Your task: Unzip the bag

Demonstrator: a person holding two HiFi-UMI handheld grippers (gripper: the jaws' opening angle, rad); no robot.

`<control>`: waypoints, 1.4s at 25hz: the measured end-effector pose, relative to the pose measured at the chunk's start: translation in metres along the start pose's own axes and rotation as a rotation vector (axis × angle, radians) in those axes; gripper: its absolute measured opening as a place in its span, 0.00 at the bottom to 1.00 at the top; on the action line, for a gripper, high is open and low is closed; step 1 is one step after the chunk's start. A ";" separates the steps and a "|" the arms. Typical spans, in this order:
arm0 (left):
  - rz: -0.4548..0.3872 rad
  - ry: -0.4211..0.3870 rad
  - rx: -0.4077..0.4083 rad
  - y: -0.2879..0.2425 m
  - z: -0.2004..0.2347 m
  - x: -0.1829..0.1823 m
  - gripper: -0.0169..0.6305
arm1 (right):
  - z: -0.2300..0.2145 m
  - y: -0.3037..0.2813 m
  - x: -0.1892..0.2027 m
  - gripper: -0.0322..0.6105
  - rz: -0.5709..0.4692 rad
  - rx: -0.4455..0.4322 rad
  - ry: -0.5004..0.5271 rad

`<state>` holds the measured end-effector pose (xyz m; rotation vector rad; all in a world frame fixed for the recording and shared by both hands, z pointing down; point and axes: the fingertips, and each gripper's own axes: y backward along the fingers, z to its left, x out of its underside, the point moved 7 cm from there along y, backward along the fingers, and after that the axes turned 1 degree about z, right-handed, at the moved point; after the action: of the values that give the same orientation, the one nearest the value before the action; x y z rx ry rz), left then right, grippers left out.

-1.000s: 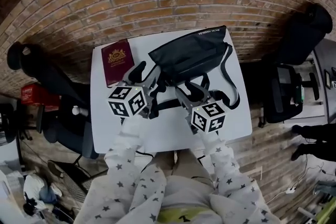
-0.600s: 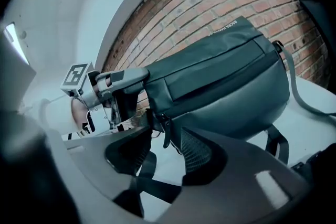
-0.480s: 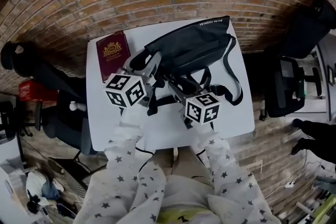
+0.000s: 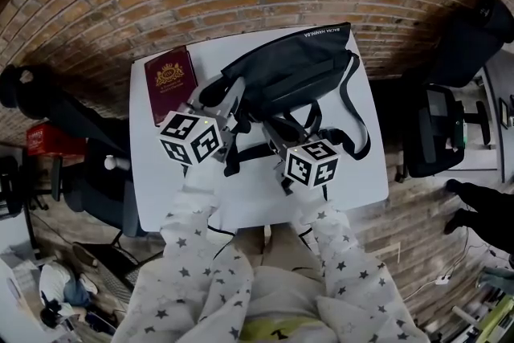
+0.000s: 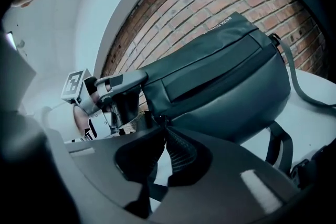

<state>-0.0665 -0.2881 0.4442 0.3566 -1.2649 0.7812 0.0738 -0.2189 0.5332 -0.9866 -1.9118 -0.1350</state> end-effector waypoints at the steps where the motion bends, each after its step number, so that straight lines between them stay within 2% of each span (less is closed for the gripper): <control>1: 0.003 -0.006 0.004 0.000 -0.001 0.000 0.14 | -0.001 0.001 -0.002 0.08 -0.001 0.008 0.007; 8: 0.021 -0.031 0.023 0.001 -0.001 -0.001 0.12 | 0.000 0.002 -0.008 0.08 0.036 0.068 0.098; 19: 0.028 -0.035 0.054 0.002 0.002 0.001 0.12 | -0.007 0.002 -0.018 0.08 0.047 0.143 0.157; 24: 0.027 -0.038 0.066 0.000 0.003 0.000 0.12 | -0.022 0.006 -0.025 0.08 0.015 0.179 0.117; 35: 0.032 -0.051 0.044 0.002 0.003 0.000 0.12 | -0.050 0.020 -0.044 0.08 0.022 0.205 0.128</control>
<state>-0.0699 -0.2889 0.4452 0.3948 -1.3059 0.8321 0.1325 -0.2547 0.5203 -0.8407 -1.7584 0.0111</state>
